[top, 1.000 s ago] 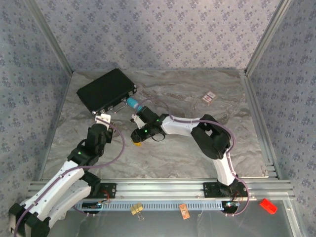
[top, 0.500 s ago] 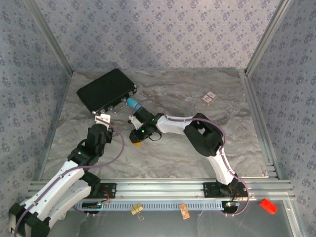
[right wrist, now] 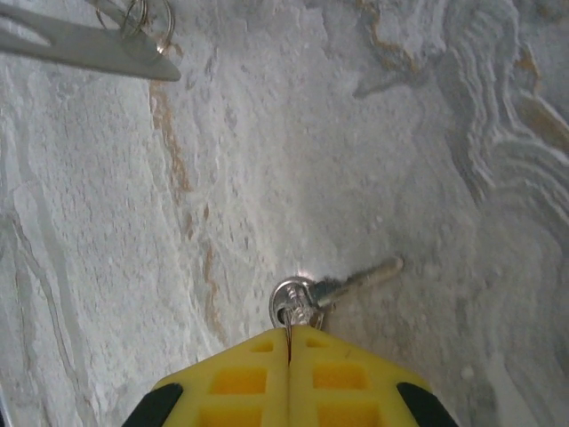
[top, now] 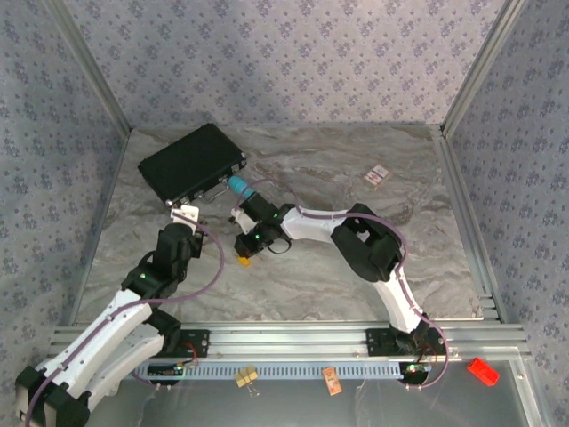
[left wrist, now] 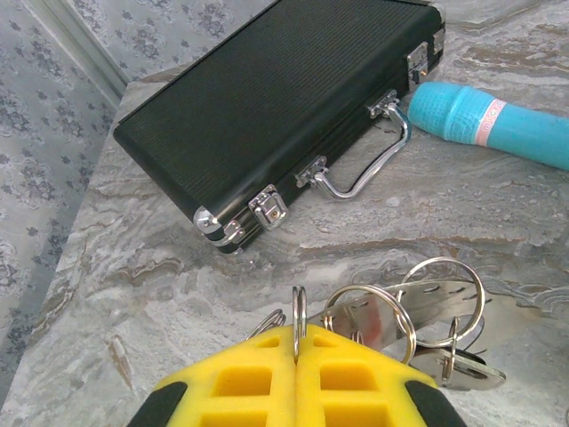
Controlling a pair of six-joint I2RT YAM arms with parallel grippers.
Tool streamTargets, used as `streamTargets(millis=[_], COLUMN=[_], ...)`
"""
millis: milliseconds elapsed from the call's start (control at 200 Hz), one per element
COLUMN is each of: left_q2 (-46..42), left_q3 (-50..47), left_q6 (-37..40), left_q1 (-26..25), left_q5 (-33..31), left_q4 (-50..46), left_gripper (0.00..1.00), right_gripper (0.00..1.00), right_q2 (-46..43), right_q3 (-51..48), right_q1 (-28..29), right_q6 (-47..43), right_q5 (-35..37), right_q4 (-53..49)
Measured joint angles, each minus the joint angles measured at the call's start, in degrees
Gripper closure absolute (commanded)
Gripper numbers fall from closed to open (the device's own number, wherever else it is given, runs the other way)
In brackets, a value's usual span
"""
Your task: Put the keys on the keyring
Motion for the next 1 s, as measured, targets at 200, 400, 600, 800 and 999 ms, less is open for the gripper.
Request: streamTargets(millis=[200, 400, 600, 800, 999], left_q2=[0.0, 1.3, 6.7, 14.6, 21.5], left_q3=[-0.2, -0.8, -0.7, 2.3, 6.3], left_q6=[1.0, 2.9, 5.4, 10.6, 15.8], left_q1=[0.0, 0.0, -0.6, -5.5, -9.7], left_q5=[6.6, 19.3, 34.0, 44.0, 52.5], left_q4=[1.4, 5.2, 8.7, 8.7, 8.0], left_gripper=[1.00, 1.00, 1.00, 1.00, 1.00], right_gripper=[1.00, 1.00, 1.00, 1.00, 1.00], right_q2=[-12.4, -33.7, -48.2, -52.5, -57.6], right_q3=[-12.5, -29.5, -38.8, -40.2, -44.0], right_q1=[0.0, -0.5, -3.6, -6.5, -5.1], right_q6=[-2.7, -8.9, -14.6, -12.4, -9.0], right_q5=[3.5, 8.3, 9.7, 12.6, 13.7], right_q4=[1.0, 5.5, 7.0, 0.5, -2.2])
